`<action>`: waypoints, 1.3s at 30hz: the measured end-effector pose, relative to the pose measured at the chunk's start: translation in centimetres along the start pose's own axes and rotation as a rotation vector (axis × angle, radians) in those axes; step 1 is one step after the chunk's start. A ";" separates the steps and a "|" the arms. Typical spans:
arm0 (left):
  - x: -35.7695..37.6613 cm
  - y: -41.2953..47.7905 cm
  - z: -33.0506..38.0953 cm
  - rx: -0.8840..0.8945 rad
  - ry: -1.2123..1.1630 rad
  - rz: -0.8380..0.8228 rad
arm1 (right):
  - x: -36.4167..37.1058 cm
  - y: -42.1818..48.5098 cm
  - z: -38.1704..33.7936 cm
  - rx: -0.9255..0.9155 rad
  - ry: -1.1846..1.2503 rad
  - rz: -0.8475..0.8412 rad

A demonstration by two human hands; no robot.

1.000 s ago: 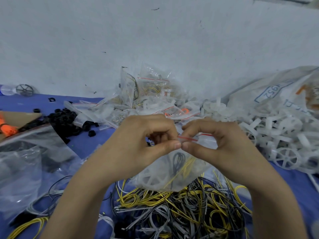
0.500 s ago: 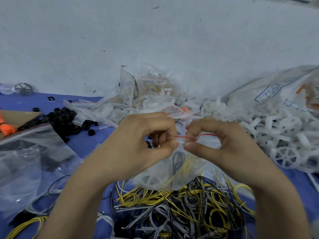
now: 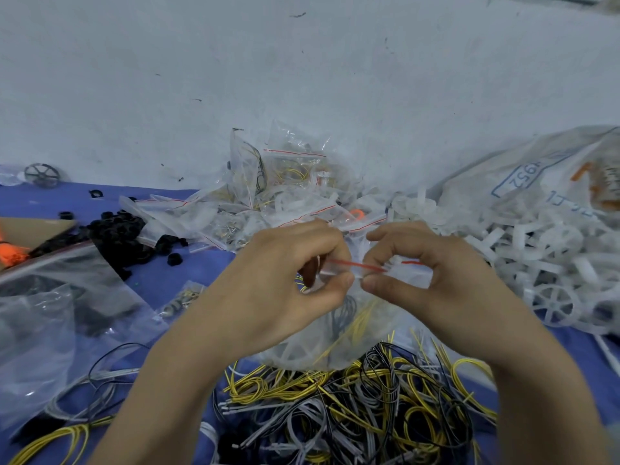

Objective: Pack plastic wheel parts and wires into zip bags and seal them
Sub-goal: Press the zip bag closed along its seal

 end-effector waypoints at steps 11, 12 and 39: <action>0.3 0.1 -0.1 0.005 -0.001 -0.015 | 0.0 0.1 -0.1 -0.042 -0.008 0.018; 0.4 0.1 -0.1 0.007 -0.005 -0.018 | 0.3 0.1 -0.2 -0.054 -0.006 0.006; 0.1 0.1 -0.4 -0.036 0.002 0.017 | 0.0 0.2 0.5 -0.013 0.013 0.028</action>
Point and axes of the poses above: each hand's wrist, its own y-axis towards the middle knuckle, its own x-axis out of the palm, z = x × y, the point moved 6 cm from there along y, towards the middle knuckle, and after that the axes turned 12 degrees about y, right-handed, at the moved point
